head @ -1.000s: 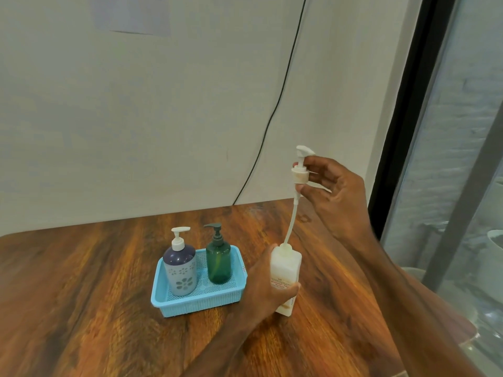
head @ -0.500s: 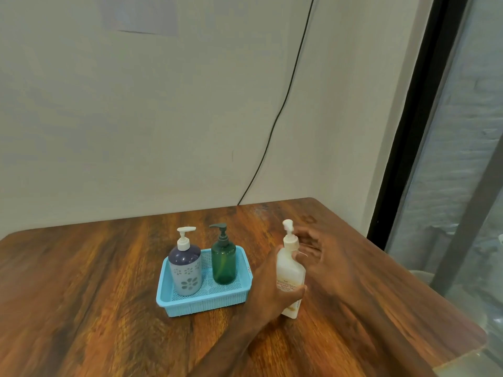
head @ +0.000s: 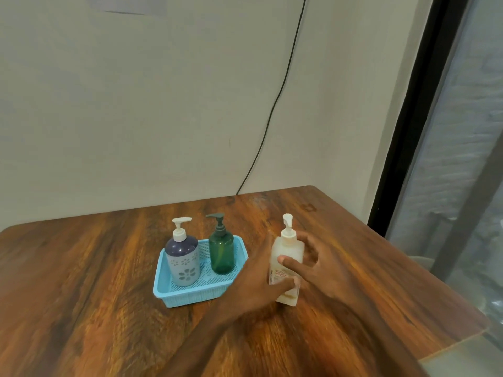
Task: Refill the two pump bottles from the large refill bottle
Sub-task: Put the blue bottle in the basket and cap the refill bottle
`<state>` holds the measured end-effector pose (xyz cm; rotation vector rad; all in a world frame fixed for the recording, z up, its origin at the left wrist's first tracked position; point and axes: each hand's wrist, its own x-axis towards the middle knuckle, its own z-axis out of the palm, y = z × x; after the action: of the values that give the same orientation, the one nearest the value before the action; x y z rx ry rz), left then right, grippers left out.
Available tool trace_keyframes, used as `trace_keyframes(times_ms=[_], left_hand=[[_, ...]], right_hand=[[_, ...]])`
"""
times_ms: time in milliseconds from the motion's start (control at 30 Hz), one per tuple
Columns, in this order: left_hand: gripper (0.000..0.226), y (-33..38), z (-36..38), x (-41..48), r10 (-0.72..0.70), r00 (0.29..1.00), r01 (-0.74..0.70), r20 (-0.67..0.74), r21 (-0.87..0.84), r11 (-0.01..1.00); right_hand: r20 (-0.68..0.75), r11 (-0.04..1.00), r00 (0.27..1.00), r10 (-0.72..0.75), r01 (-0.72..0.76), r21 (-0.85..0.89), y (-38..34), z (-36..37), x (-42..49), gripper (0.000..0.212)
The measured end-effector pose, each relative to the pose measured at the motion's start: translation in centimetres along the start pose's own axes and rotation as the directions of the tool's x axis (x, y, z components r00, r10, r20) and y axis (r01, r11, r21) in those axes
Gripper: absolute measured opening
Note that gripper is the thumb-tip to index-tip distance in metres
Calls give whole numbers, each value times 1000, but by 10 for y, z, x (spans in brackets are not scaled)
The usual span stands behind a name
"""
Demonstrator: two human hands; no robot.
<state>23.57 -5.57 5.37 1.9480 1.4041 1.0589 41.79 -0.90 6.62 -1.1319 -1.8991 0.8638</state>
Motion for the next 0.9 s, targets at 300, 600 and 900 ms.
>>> trace_keyframes(times_ms=[300, 600, 900], left_hand=[[49, 28, -8, 29, -31, 963, 32, -268, 2, 999], [31, 24, -15, 50, 46, 964, -56, -262, -32, 998], [37, 17, -22, 46, 7, 985, 1, -174, 46, 999]], right_hand=[[93, 999, 995, -35, 35, -2, 2, -11, 6, 28], [131, 999, 991, -22, 17, 39, 11, -11, 9, 55], [135, 998, 990, -51, 48, 30, 13, -10, 11, 65]])
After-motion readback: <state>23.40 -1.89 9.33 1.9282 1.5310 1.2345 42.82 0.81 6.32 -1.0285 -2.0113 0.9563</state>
